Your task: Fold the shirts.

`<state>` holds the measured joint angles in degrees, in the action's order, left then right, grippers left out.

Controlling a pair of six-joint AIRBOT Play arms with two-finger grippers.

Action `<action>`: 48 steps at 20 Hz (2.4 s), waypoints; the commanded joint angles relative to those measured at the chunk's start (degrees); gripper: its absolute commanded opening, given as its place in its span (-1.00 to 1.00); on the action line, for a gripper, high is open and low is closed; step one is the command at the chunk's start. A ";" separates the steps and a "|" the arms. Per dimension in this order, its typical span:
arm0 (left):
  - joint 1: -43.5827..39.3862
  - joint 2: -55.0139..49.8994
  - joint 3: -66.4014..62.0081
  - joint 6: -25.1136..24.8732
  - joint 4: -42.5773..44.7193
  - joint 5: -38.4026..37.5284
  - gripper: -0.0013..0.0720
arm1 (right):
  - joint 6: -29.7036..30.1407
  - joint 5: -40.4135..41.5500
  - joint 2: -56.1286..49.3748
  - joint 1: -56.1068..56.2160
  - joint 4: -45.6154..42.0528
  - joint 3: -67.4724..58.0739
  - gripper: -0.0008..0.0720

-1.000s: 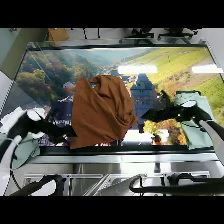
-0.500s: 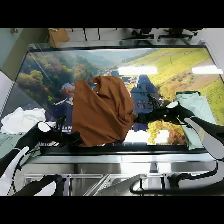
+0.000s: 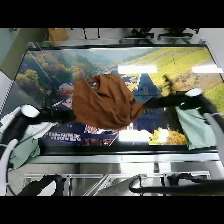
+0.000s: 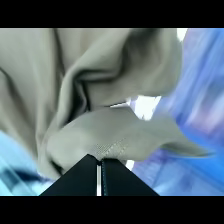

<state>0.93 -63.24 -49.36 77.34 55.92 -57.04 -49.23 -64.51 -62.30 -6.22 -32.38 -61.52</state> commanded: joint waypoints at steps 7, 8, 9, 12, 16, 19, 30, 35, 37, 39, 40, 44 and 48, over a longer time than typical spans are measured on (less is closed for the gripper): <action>12.76 25.27 -40.94 1.09 -0.44 -2.36 -0.93 | -1.70 -5.03 26.82 -21.11 8.11 -28.44 -0.93; 14.32 27.17 -45.09 0.81 -0.35 -0.66 -0.93 | -0.98 -2.49 28.70 -21.20 7.76 -32.30 -0.93; 15.78 28.44 -48.78 -0.04 -0.15 0.90 -0.93 | 0.59 -0.28 29.99 -21.09 7.52 -35.87 -0.93; 20.22 29.09 -58.38 -2.84 0.02 1.73 -0.93 | 1.31 2.78 30.56 -21.07 4.20 -46.49 -0.93; 22.01 22.21 -66.75 -2.97 -0.63 -8.26 -0.93 | 3.93 2.01 27.63 -21.09 7.48 -49.70 -0.93; 16.72 15.26 -64.94 -3.02 -3.13 -12.39 -0.93 | 5.68 -5.18 19.78 -21.16 17.29 -49.44 -0.93; 0.26 -21.16 -41.03 -5.46 6.60 -0.37 -0.93 | 0.98 -1.33 -25.81 0.09 -2.25 -49.44 -0.93; 0.83 -36.46 -40.81 -7.43 5.68 7.17 -0.93 | -0.31 4.85 -40.00 3.65 -2.36 -49.44 -0.93; 0.96 -39.85 -42.45 -7.43 2.71 8.04 -0.93 | -0.31 6.25 -41.64 4.22 -2.36 -49.44 -0.93; 1.84 -42.07 -46.99 -7.15 1.01 1.79 -0.85 | -0.57 5.73 -40.65 3.91 -2.36 -49.57 -0.57; 2.56 -42.29 -49.51 -6.14 0.98 -2.27 -0.03 | -1.33 4.11 -39.26 3.19 -2.36 -49.57 -0.27; 7.52 -39.21 -58.05 -1.16 1.03 -20.98 0.81 | -9.18 -8.11 -30.03 -3.76 -4.11 -49.53 -0.27; 11.98 -28.50 -47.45 -1.62 1.14 -31.01 0.81 | -14.78 -21.38 -21.92 -12.44 -4.11 -46.34 -0.14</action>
<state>10.00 -97.76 -102.02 75.24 57.10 -78.63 -59.29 -75.70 -89.41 -13.43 -36.01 -110.04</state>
